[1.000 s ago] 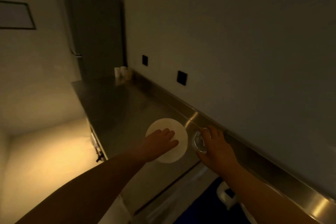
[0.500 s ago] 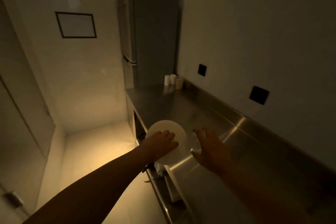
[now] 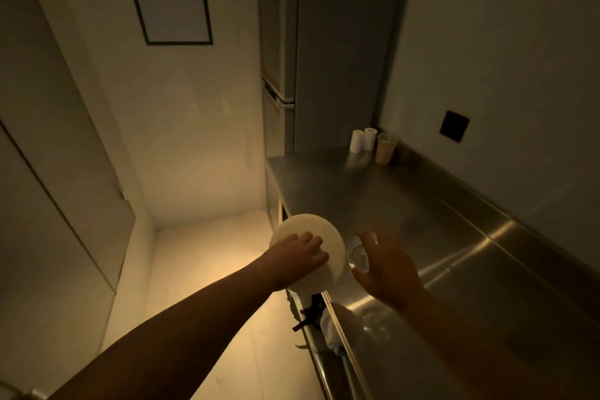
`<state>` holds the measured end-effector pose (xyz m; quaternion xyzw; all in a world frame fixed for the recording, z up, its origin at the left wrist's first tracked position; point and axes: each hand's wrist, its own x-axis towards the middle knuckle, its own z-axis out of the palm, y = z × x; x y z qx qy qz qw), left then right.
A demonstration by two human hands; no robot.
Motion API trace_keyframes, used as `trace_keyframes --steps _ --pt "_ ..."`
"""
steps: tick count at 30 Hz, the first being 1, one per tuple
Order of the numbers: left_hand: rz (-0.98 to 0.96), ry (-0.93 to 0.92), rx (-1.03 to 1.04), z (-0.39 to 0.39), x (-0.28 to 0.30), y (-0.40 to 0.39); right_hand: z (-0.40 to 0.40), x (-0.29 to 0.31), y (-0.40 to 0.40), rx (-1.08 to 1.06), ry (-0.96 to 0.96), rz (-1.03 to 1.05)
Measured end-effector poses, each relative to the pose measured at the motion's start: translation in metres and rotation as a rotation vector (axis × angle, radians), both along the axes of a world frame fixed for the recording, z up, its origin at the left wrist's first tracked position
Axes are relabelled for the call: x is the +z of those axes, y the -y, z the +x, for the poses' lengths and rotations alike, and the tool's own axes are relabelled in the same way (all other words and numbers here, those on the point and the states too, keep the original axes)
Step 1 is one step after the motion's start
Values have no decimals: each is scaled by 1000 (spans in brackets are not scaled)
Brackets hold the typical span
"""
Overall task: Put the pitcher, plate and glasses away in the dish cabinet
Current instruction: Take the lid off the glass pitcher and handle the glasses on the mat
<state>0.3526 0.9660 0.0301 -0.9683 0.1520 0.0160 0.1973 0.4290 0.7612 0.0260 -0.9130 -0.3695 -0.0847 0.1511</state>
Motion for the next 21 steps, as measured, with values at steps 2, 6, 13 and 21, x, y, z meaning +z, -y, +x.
trace_keyframes --steps 2,6,13,21 --pt "-52 -16 45 31 -8 -22 39 -6 -26 -5 -31 -3" --pt "-109 -41 55 89 -26 -65 112 -12 -81 12 -28 -56" --pt "-166 -58 11 195 -43 -158 221 -30 -183 -98 -122 -93" --pt "-154 -164 -195 333 -61 -259 349 -49 -265 -379 -150 -73"
